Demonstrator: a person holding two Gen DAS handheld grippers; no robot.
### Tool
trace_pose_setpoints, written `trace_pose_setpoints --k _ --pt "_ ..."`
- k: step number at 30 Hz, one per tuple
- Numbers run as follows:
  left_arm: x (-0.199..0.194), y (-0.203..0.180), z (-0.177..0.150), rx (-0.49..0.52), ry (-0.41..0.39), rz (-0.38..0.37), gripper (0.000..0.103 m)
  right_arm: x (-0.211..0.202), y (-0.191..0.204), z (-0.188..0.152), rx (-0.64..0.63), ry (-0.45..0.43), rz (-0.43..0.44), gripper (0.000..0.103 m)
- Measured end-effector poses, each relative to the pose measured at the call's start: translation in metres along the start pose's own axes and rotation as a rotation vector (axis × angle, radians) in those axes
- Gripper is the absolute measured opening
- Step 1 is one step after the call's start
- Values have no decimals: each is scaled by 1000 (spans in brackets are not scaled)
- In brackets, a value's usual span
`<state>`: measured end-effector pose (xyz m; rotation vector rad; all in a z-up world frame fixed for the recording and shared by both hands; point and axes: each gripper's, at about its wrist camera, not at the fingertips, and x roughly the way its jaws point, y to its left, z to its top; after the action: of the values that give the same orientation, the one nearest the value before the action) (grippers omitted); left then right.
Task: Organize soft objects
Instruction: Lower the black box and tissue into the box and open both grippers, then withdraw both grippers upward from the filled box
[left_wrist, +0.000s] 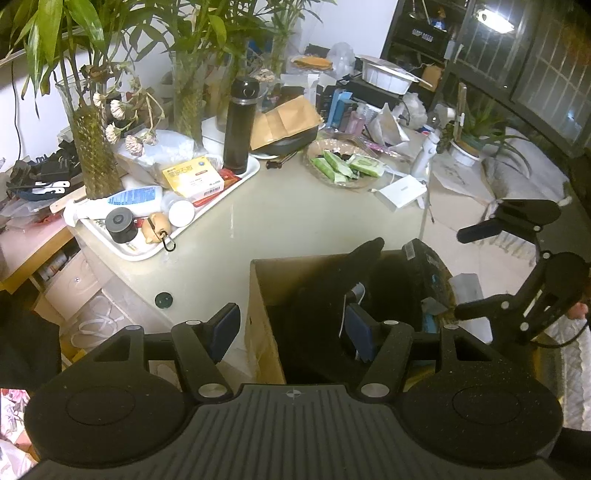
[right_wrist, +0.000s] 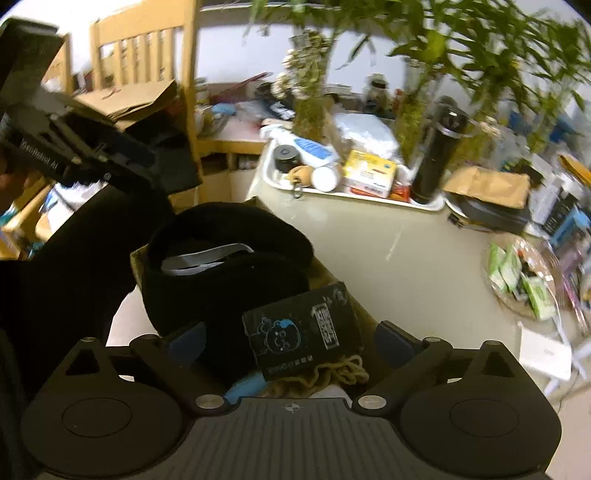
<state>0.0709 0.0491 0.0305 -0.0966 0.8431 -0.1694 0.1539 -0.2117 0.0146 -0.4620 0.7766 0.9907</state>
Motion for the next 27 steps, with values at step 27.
trace_pose_setpoints --k 27 --pt "-10 -34 -46 22 -51 123 103 -37 41 -77 539 -47 -317 103"
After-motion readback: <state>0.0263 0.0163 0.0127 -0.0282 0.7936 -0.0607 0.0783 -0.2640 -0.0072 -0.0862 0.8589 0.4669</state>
